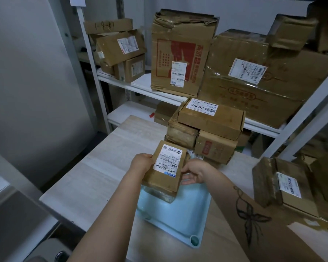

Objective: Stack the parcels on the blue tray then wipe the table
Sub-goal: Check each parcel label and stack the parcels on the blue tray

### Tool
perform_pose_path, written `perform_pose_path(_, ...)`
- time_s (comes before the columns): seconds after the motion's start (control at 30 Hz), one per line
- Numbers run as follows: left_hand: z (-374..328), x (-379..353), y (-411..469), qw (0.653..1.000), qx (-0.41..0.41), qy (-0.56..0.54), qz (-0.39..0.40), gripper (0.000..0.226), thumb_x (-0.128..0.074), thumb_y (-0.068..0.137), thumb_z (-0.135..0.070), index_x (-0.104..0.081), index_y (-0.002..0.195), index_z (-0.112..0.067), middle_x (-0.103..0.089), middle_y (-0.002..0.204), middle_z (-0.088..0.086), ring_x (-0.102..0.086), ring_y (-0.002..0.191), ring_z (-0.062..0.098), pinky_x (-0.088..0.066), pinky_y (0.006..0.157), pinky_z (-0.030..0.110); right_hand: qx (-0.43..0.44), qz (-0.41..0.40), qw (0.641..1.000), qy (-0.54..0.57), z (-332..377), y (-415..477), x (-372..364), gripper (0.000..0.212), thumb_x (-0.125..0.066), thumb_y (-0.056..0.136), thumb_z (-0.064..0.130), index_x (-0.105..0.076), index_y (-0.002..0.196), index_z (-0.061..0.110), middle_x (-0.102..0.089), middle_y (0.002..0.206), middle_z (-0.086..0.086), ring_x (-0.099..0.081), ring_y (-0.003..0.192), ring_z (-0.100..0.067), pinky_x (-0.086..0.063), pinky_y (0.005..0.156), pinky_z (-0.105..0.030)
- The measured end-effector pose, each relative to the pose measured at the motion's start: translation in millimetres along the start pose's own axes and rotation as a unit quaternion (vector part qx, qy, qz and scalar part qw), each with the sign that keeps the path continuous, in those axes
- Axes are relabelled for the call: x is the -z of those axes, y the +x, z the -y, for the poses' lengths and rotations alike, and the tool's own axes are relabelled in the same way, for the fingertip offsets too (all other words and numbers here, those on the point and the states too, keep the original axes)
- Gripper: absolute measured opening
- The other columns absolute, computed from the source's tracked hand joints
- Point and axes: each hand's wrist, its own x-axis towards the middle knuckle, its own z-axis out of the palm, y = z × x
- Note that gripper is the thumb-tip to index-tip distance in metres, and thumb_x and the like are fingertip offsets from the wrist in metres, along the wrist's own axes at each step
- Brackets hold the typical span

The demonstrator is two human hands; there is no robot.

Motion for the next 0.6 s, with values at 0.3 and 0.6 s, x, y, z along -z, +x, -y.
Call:
perform_pose_path(0.3, 4, -21, 19, 0.999, -0.035, 0.029, -0.005, 0.035, -0.045, 0.095, -0.014, -0.060, 0.125, -0.006, -0.058, 0.131, 0.015, -0.054, 0.119, 0.030, -0.043, 0.098, 0.033, 0.016, -0.040, 0.999, -0.012, 0, 0, 2, 0.021, -0.047, 0.089, -0.004, -0.057, 0.100, 0.011, -0.062, 0.106, -0.009, -0.059, 0.082, -0.020, -0.049, 0.060, -0.026)
perform_pose_path(0.6, -6, -45, 17, 0.991, -0.029, 0.110, -0.076, 0.038, -0.046, 0.090, -0.020, -0.054, 0.127, -0.026, -0.047, 0.140, 0.006, -0.026, 0.138, 0.033, -0.017, 0.114, 0.050, 0.035, -0.052, 0.998, -0.001, -6, -11, 15, 0.036, -0.050, 0.095, 0.008, -0.045, 0.130, 0.014, -0.048, 0.116, -0.006, -0.052, 0.100, -0.022, -0.047, 0.078, -0.030)
